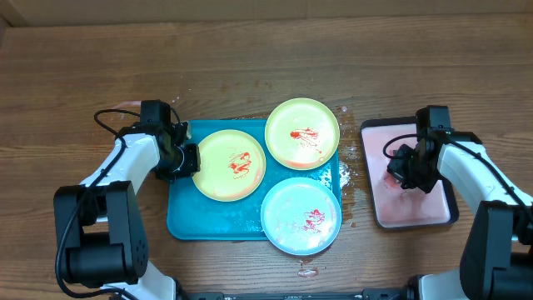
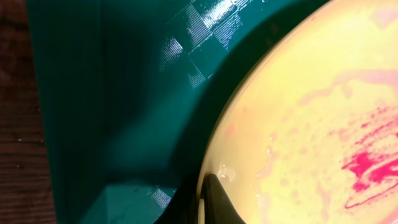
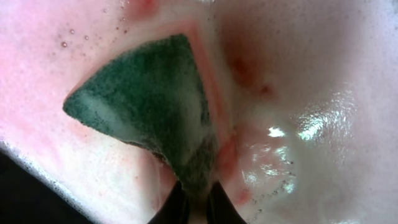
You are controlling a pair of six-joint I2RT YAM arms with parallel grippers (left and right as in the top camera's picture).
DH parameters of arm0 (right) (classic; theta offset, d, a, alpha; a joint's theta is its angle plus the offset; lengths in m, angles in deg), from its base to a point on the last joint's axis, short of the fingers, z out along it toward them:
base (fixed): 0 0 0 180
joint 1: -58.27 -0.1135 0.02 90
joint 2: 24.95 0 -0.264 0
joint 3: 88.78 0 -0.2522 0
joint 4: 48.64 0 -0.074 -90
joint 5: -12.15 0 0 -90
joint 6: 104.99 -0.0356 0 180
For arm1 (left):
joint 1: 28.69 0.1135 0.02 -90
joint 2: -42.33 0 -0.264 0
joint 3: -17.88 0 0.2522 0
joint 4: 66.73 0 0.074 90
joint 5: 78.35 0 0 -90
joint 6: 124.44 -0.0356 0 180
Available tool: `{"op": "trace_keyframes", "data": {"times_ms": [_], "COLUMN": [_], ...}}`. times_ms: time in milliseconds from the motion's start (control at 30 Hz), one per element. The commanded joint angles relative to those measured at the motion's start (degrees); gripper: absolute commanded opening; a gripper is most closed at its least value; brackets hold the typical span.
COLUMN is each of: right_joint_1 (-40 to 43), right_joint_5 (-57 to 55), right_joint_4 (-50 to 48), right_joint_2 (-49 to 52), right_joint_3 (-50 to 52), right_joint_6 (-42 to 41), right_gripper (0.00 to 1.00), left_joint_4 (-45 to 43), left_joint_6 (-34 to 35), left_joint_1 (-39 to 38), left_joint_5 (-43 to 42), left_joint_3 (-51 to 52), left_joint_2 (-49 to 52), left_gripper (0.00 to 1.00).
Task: Clean dirty plates on tray and stack at the side
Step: 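Lower the right gripper into the basin and grasp the sponge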
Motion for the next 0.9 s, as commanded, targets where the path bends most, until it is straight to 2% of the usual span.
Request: {"op": "trace_keyframes", "data": {"times_ms": [0,367,633,767,867], "right_joint_1": [-0.04,-0.11,-0.2,-0.2,-0.2], "right_joint_5": [-0.37,-4.85,-4.0,-1.64,-1.4], "right_joint_4": [-0.11,-0.85,-1.9,0.9,3.82], "right_joint_2": [-0.39,-6.12,-7.19,-7.19,-7.19], "right_joint_3": [-0.72,-2.84,-2.86,-2.86,-2.86], "right_joint_6": [1.46,2.54,2.95,2.89,2.62], "right_gripper": [0.04,0.04,0.04,0.1,0.2], "left_joint_4": [-1.55,-1.81,-1.79,-1.77,-1.77], "left_joint_6": [-0.2,-0.2,-0.2,0.0,0.0], "left_joint_1": [0.35,0.35,0.35,0.35,0.35], "left_joint_5": [2.71,2.73,2.73,2.75,2.32], "left_joint_3": [1.75,1.75,1.75,1.73,1.75], "left_joint_2": [3.19,3.19,3.19,3.19,3.19], "left_gripper": [0.04,0.04,0.04,0.04,0.04]}}
